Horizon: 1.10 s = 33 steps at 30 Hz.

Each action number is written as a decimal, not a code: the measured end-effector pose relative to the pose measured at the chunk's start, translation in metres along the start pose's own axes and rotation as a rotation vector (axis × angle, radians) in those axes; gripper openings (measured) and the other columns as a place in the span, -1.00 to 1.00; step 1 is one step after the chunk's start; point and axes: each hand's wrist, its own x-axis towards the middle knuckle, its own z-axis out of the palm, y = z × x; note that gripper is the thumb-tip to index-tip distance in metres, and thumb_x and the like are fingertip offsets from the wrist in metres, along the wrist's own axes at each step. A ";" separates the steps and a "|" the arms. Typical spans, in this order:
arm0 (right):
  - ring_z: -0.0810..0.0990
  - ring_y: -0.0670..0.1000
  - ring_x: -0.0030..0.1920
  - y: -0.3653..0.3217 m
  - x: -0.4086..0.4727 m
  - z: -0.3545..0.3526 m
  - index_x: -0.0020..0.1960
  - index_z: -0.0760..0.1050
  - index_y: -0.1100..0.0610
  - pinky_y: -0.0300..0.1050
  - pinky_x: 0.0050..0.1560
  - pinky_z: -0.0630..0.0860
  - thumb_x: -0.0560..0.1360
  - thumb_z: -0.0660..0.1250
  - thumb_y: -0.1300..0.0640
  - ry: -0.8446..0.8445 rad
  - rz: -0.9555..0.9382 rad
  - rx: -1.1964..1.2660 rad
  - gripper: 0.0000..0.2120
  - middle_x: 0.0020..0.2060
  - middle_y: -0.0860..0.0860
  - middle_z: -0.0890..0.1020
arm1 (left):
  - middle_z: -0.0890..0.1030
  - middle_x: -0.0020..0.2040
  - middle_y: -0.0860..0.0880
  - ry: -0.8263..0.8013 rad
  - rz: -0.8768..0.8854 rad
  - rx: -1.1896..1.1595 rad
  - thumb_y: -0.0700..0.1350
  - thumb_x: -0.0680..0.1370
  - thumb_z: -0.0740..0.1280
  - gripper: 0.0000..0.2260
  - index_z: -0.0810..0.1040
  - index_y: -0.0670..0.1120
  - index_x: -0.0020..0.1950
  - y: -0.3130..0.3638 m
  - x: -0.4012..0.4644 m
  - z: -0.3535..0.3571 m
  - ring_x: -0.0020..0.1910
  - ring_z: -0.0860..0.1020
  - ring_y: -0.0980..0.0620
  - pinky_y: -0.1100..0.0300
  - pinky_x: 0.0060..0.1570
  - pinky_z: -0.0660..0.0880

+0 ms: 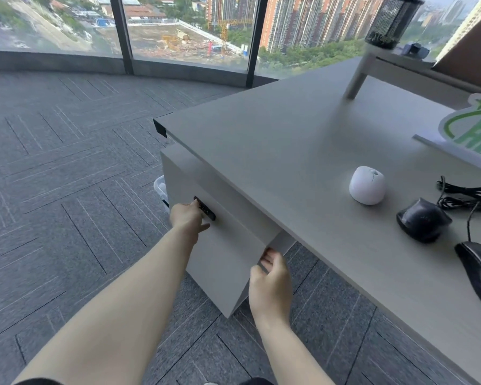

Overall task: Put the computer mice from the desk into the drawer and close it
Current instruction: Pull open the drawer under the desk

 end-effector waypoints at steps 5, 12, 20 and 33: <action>0.61 -0.12 -0.04 -0.005 -0.015 -0.010 0.10 0.51 0.03 -0.20 -0.02 0.56 0.50 0.22 0.26 -0.075 -0.043 -0.018 -0.76 -0.04 -0.08 0.65 | 0.54 -0.01 -0.18 0.043 -0.021 -0.052 -0.20 0.55 0.25 -0.84 0.51 -0.19 -0.21 0.001 -0.012 -0.020 0.10 0.55 -0.22 -0.16 -0.13 0.62; 0.47 -0.10 -0.39 0.004 -0.072 -0.007 -0.22 0.60 0.08 -0.15 -0.32 0.38 0.56 0.19 0.09 -0.349 -0.073 0.025 -0.73 -0.38 0.09 0.62 | 0.55 0.11 -0.20 0.148 -0.020 -0.080 -0.16 0.58 0.25 -0.87 0.51 -0.22 -0.03 -0.014 -0.047 -0.115 0.16 0.55 -0.18 -0.06 -0.20 0.61; 0.48 -0.23 -0.46 0.002 -0.145 0.009 -0.07 0.68 0.12 -0.37 -0.45 0.36 0.50 0.23 0.22 -0.726 -0.092 0.001 -0.76 -0.35 -0.05 0.64 | 0.61 0.15 -0.24 0.228 -0.001 -0.117 -0.20 0.60 0.21 -0.90 0.49 -0.21 -0.01 -0.025 -0.090 -0.219 0.18 0.59 -0.18 -0.10 -0.23 0.62; 0.45 -0.20 -0.42 -0.003 -0.197 0.027 0.07 0.66 0.05 -0.38 -0.43 0.37 0.46 0.21 0.20 -0.981 -0.157 -0.129 -0.69 -0.16 0.00 0.69 | 0.58 -0.14 -0.20 0.381 -0.006 0.084 -0.18 0.58 0.22 -0.80 0.53 -0.25 0.12 -0.032 -0.115 -0.300 -0.14 0.56 -0.19 -0.04 -0.11 0.56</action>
